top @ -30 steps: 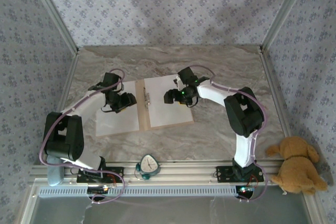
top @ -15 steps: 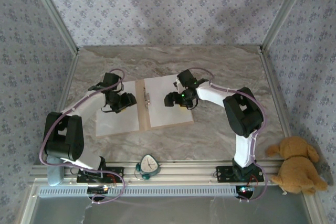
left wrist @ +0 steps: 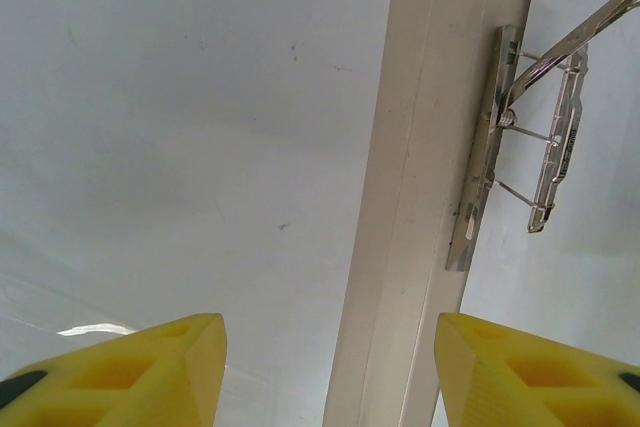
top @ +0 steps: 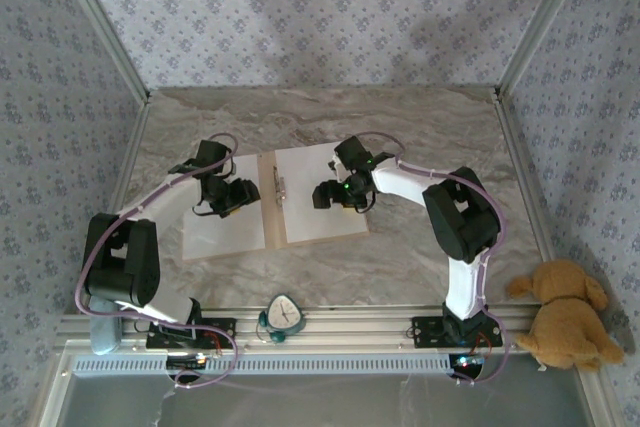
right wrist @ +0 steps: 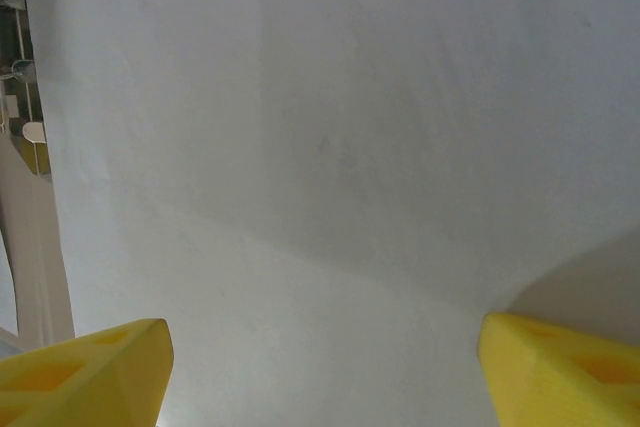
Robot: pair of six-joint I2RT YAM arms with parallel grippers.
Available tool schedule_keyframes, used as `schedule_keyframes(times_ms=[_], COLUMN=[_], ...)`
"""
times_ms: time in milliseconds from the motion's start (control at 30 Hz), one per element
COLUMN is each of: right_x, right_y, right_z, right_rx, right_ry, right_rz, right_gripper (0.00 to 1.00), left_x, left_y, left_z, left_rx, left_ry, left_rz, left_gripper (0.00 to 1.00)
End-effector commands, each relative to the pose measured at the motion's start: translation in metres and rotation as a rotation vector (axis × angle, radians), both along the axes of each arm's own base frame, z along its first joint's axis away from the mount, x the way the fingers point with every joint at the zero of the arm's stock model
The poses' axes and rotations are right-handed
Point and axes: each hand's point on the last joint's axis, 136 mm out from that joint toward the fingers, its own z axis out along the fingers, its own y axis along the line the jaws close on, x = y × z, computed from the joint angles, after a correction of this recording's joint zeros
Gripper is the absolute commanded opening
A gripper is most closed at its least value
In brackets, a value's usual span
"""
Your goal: Put the files into the folder
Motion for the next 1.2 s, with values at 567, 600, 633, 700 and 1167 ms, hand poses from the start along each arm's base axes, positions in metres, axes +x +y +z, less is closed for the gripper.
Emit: schedule_keyframes(times_ms=[567,600,633,700,1167], right_x=[0.0,0.003,0.005,0.008,0.001], right_y=[0.0,0.003,0.005,0.008,0.006], right_z=[0.016,0.021,0.025,0.033,0.072], right_rx=[-0.054,-0.055,-0.059,-0.061,0.003], right_ry=[-0.032,-0.046,-0.055,-0.072,-0.113], right_rz=[0.035,0.038,0.039,0.041,-0.003], right_gripper=[0.83,0.83,0.83,0.83,0.84], left_x=[-0.004,-0.004,-0.003,-0.001,0.072], left_y=[0.003,0.003,0.004,0.005,0.008], left_z=[0.001,0.002,0.004,0.009,0.044], left_rx=[0.002,0.006,0.01,0.019,0.147], left_ry=[0.012,0.009,0.003,-0.013,-0.207], left_rz=[0.004,0.002,0.002,-0.001,-0.105], left_gripper=[0.58,0.58,0.58,0.58,0.65])
